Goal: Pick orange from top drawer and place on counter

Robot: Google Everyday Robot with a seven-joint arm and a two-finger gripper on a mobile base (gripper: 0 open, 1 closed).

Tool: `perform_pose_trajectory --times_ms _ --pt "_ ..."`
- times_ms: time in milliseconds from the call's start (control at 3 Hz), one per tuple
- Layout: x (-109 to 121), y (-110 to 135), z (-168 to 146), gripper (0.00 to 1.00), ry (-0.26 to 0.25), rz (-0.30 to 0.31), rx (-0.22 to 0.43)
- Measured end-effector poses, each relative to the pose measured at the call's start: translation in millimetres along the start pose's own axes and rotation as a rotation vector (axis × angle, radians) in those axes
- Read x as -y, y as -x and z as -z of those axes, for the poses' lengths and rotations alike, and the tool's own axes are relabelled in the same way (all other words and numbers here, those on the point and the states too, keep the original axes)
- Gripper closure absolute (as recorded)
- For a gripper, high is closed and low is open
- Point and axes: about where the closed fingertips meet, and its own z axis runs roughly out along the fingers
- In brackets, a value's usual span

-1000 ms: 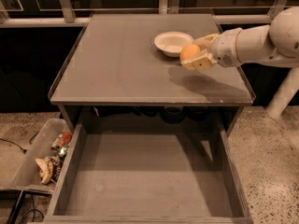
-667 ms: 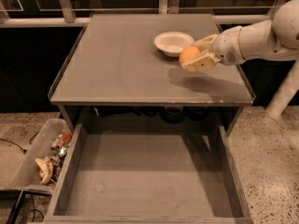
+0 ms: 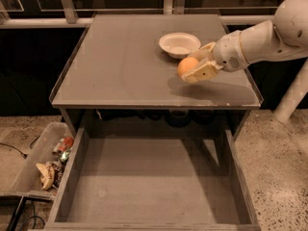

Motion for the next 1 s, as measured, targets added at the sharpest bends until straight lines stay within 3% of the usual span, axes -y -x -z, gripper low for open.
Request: perform_pose_trajectory --times_ms 333,667,1000 --pt "-13.7 -13.9 -23.2 1.00 -0.021 -0.010 -0.067" --pt "-13.8 -29.3 -48.8 1.00 -0.096 -0.050 -0.095" --pt "-13.6 -28.7 -48.4 0.81 -0.097 -0.051 -0.095"
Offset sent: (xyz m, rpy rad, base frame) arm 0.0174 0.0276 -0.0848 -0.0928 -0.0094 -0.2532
